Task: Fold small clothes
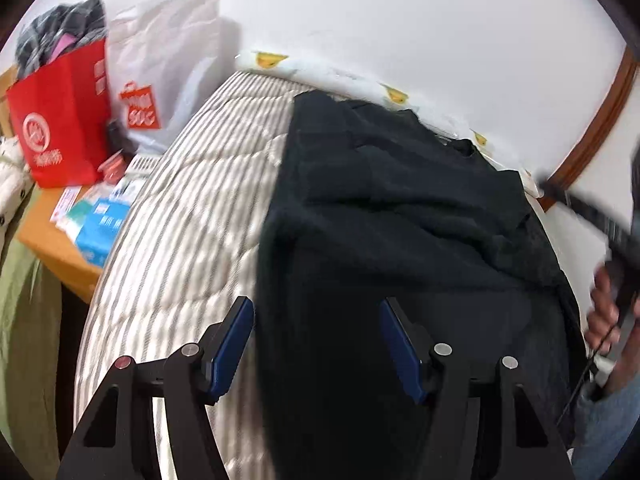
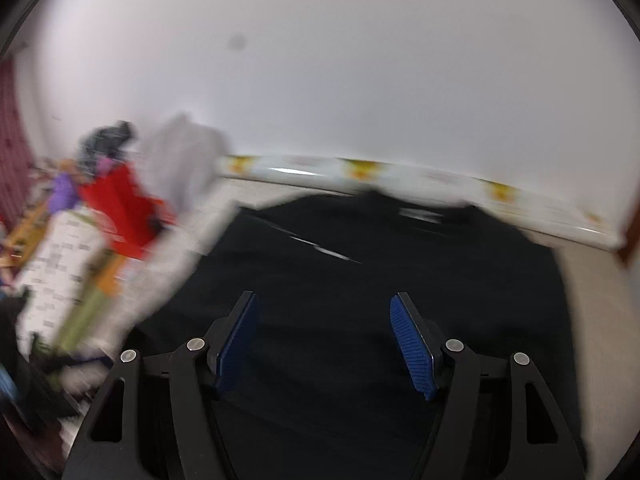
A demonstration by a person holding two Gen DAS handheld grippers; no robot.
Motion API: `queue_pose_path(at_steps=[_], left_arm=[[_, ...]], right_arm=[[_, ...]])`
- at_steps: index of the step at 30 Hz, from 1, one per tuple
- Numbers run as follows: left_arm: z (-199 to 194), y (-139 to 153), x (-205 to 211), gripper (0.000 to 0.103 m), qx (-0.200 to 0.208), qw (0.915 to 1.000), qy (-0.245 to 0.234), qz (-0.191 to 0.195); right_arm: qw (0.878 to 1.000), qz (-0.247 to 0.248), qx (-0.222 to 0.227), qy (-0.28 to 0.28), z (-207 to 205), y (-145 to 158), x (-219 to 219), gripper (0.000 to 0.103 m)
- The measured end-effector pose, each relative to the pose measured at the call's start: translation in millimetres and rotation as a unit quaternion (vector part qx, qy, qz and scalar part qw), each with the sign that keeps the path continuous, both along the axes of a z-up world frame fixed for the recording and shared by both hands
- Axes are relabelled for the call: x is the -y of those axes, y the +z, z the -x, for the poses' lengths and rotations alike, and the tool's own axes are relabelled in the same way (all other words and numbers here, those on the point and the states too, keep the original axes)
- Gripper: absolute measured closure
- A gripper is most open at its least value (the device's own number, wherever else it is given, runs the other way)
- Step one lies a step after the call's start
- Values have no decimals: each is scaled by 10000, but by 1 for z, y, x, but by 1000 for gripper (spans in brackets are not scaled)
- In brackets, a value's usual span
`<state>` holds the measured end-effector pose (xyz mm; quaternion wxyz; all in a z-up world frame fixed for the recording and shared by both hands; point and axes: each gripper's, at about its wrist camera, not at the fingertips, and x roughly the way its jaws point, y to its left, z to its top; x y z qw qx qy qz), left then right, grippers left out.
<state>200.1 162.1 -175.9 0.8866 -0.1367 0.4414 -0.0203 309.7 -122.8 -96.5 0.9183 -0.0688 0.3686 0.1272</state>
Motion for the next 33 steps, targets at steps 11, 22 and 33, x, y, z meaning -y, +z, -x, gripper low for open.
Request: queue_pose_path(at_steps=[11, 22, 33], left_arm=[[-71, -6, 43, 42, 29, 9892, -94, -1462], [-104, -22, 76, 79, -60, 9702, -312, -2400], [-82, -17, 85, 95, 5, 9729, -556, -2242]], right_arm=[[9793, 1441, -670, -1257, 38, -75, 141, 36], [9814, 1448, -293, -1227, 14, -79, 149, 76], [9744, 1000, -651, -1904, 18, -78, 202, 79]])
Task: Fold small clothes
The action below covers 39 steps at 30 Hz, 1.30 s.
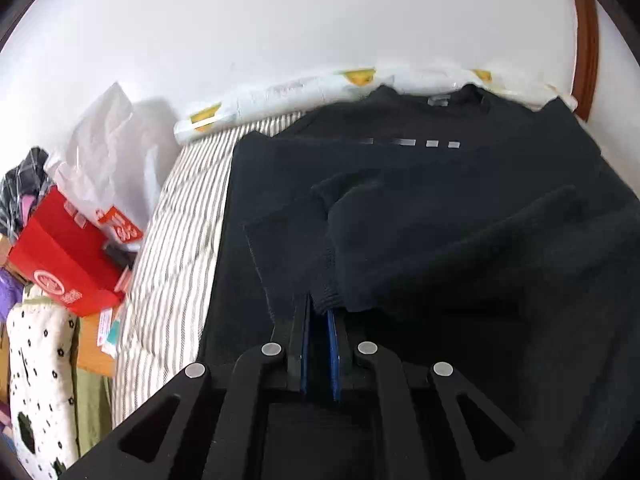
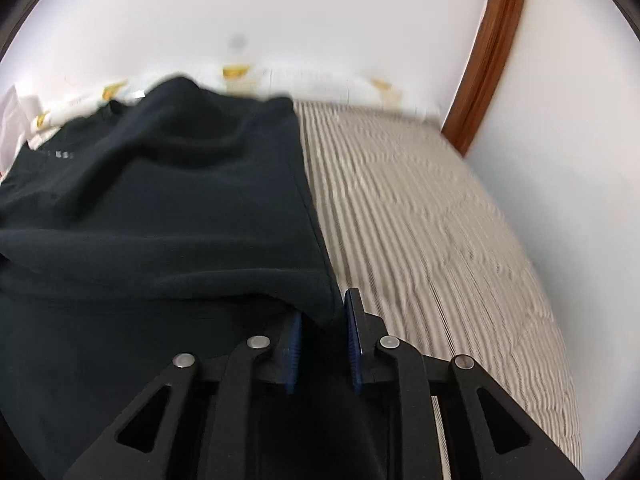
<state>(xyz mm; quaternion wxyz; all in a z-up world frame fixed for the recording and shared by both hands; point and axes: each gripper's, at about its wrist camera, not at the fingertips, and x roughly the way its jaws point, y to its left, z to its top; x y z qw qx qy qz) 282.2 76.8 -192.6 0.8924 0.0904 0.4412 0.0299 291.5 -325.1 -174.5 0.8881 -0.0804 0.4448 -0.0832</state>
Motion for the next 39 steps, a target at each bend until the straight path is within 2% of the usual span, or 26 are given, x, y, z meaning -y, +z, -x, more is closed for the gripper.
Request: queue_pose_path(at_steps=[2, 3, 5, 9, 12, 14, 15, 19, 21, 22, 23, 24, 28, 32, 34, 37, 39], left_arm=[[5, -3, -4, 94, -39, 9999, 50, 134], [8, -4, -6, 92, -51, 9998, 77, 180], [15, -4, -9, 92, -114, 9994, 75, 330], [30, 2, -27, 89, -106, 9953, 242, 933], [36, 10, -44, 68, 9, 9888, 445, 1427], [33, 18, -52, 43, 161, 9859, 472, 1597], [30, 20, -54, 43, 204, 9855, 488, 1615], [3, 23, -57, 44, 246, 9809, 487, 1866], [-11, 19, -57, 44, 288, 9811, 514, 1845], [-15, 17, -58, 48, 292, 9815, 516, 1819], [-20, 12, -57, 58, 253, 9820, 511, 1803], [-27, 6, -58, 60, 144, 9815, 498, 1845], [-37, -8, -65, 60, 18, 9736, 587, 2206], [-43, -14, -66, 59, -95, 9712, 698, 2277], [-43, -11, -58, 68, -51, 9750, 667, 2119], [-40, -2, -49, 93, 69, 9806, 680, 1839], [-32, 10, -51, 95, 307, 9788, 671, 1911]], right_arm=[[10000, 35, 31, 53, 13, 11, 2, 68], [9999, -7, 83, 66, 18, 17, 6, 66], [9990, -286, 297, 186, 30, 36, 9, 59], [9964, -553, 559, 327, 38, 57, 3, 52], [9946, -828, 532, 343, 31, 57, -4, 51], [9938, -949, 469, 353, 24, 53, -11, 51], [9938, -966, 433, 353, 22, 50, -14, 51], [9934, -1016, 369, 384, 15, 44, -22, 51], [9937, -997, 344, 368, 18, 43, -23, 51], [9939, -995, 316, 349, 20, 42, -23, 51], [9940, -996, 299, 325, 22, 41, -22, 51], [9942, -994, 280, 297, 23, 40, -19, 51], [9950, -948, 282, 170, 25, 41, -11, 51], [9957, -884, 280, 79, 16, 38, -6, 51], [9954, -931, 241, 15, 9, 34, -4, 51], [9950, -960, 263, -11, 1, 30, -4, 51], [9948, -943, 383, -11, -2, 31, -5, 51]])
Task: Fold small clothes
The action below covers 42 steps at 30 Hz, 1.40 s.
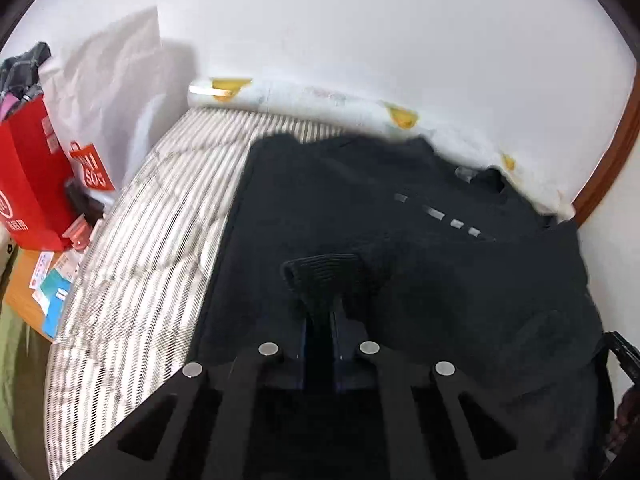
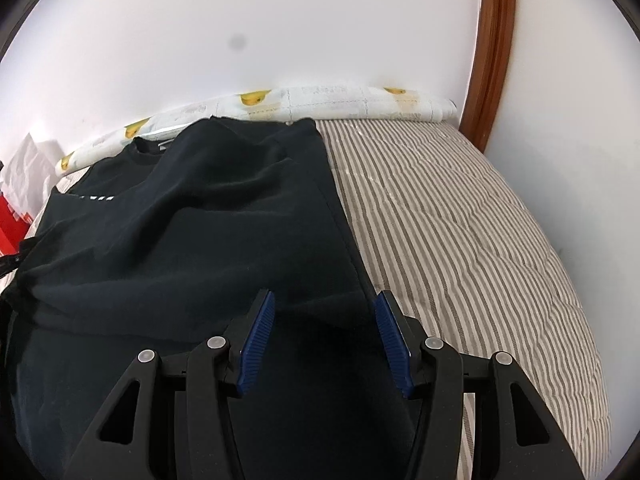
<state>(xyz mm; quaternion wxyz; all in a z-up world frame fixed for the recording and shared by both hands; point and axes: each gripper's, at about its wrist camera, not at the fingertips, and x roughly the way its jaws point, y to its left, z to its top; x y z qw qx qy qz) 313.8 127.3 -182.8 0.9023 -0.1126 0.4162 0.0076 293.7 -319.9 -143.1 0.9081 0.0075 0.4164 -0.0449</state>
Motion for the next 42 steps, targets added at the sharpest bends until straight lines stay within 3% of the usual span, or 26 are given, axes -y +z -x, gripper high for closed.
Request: queue_pose_path(at_steps=[3, 6, 8, 14, 17, 23, 30, 42], left_arm=[[12, 11, -14, 95, 235, 9993, 185, 202], [13, -5, -27, 95, -68, 9987, 439, 238], [13, -14, -31, 94, -229, 9981, 459, 348], [15, -6, -16, 92, -263, 9990, 354, -76], [24, 1, -11, 91, -232, 9991, 271, -229], [53, 19, 1, 91, -122, 9994, 167, -294], [104, 46, 28, 91, 15, 9982, 31, -601], [185, 52, 34, 91, -103, 9993, -124, -337]], right_arm=[[10000, -13, 72, -17, -7, -3, 2, 51], [9992, 188, -256, -251, -18, -20, 9, 51], [9987, -16, -393, -324, -21, -27, 17, 51], [9983, -102, -296, -496, -9, -14, 25, 50], [9986, -137, -135, -490, 6, -3, 29, 49], [9978, -363, -219, -510, 36, 10, 41, 49], [9982, -46, -51, -601, 88, 30, 49, 49], [9995, 31, -262, -194, 167, 29, 50, 51]])
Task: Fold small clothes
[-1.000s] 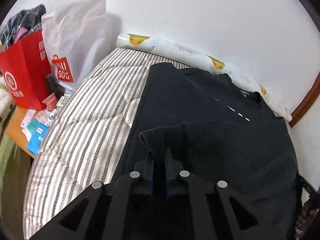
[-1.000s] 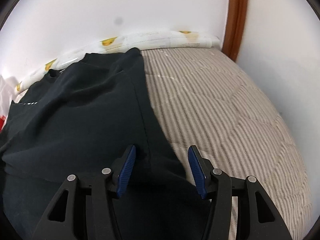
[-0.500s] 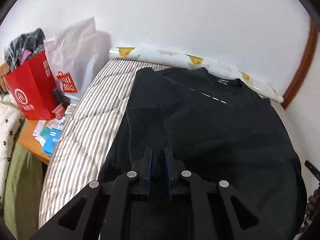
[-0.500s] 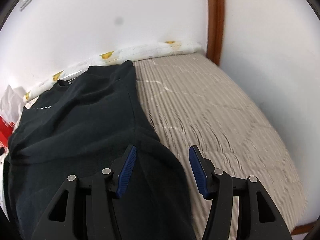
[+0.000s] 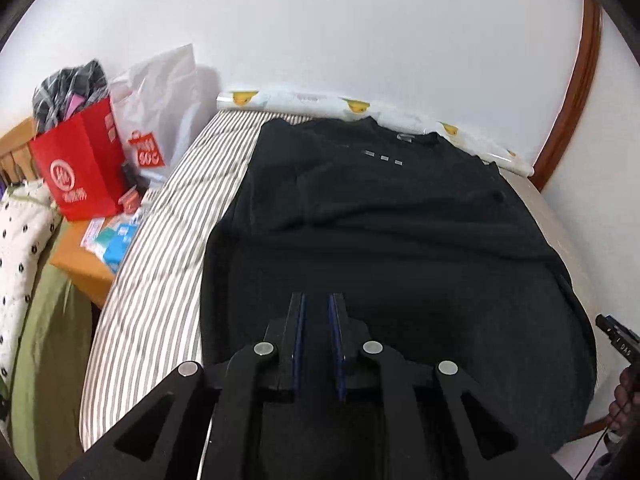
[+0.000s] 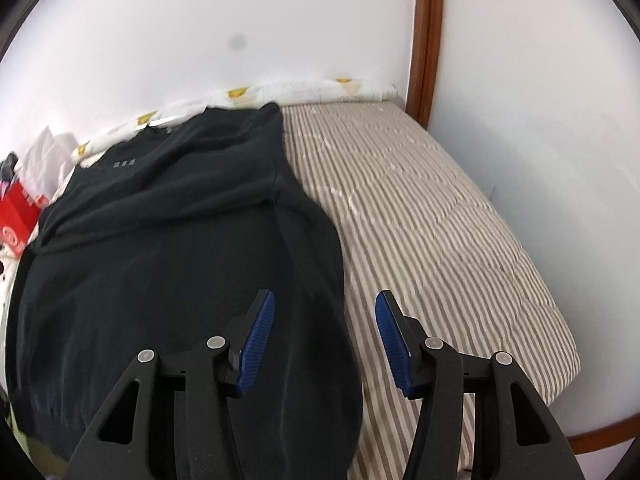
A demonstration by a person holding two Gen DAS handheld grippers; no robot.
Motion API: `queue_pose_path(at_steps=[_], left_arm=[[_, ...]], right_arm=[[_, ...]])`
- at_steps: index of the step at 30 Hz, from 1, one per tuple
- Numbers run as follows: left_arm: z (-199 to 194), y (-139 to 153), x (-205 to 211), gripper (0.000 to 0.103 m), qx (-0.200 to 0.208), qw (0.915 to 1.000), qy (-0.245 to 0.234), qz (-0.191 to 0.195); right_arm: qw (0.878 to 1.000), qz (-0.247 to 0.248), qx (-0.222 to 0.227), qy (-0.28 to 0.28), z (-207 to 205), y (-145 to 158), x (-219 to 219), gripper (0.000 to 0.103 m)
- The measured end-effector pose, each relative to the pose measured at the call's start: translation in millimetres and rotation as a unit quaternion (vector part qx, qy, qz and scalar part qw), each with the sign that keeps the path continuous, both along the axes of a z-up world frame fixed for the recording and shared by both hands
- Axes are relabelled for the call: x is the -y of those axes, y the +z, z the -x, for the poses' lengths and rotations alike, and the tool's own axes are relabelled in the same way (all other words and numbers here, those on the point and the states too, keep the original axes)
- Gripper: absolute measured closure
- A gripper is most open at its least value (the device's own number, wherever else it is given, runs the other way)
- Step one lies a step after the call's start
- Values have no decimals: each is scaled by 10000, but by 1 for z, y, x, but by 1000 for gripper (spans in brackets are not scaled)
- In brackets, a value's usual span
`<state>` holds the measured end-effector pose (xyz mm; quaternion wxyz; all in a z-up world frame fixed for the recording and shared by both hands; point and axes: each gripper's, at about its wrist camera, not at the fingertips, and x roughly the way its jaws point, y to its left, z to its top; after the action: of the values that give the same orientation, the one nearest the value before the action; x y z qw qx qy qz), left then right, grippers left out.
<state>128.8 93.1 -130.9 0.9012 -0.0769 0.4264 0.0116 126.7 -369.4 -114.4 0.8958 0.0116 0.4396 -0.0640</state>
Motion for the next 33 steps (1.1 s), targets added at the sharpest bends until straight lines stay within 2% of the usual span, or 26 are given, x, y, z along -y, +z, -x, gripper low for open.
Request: queue_pose_path(at_steps=[3, 5, 6, 12, 15, 21, 23, 24, 26, 28, 31, 33], left_arm=[[21, -11, -14, 85, -160, 9998, 127, 91], [32, -21, -22, 60, -311, 9992, 105, 218], [39, -26, -27, 58, -365, 9989, 144, 242], [76, -53, -43, 58, -591, 9971, 274, 402], [91, -63, -43, 59, -694, 9964, 233, 419], [112, -65, -29, 60, -562, 9974, 23, 452], [115, -65, -21, 60, -553, 9980, 1, 298], [116, -65, -15, 60, -555, 9984, 2, 95], [118, -66, -8, 64, -544, 9985, 30, -62], [122, -65, -5, 69, -525, 9986, 71, -43], [123, -65, -5, 74, -500, 9987, 50, 0], [121, -65, -6, 81, -505, 9987, 93, -17]], right_arm=[[9999, -23, -100, 35, 14, -8, 2, 51], [9999, -79, -87, 44, 24, -13, 6, 51], [9999, -113, -95, 62, 29, -15, 8, 51], [9994, -211, -225, 144, 53, -32, 14, 51], [9986, -366, -294, 232, 61, -39, 14, 58], [9979, -358, -324, 427, 66, -43, 5, 68], [9974, -421, -375, 438, 65, -46, 3, 70], [9972, -449, -391, 462, 66, -48, 1, 70], [9965, -454, -469, 531, 65, -52, 0, 71], [9962, -452, -449, 593, 70, -51, 0, 71], [9946, -728, -461, 575, 75, -52, 9, 70], [9936, -917, -437, 499, 74, -53, 13, 70]])
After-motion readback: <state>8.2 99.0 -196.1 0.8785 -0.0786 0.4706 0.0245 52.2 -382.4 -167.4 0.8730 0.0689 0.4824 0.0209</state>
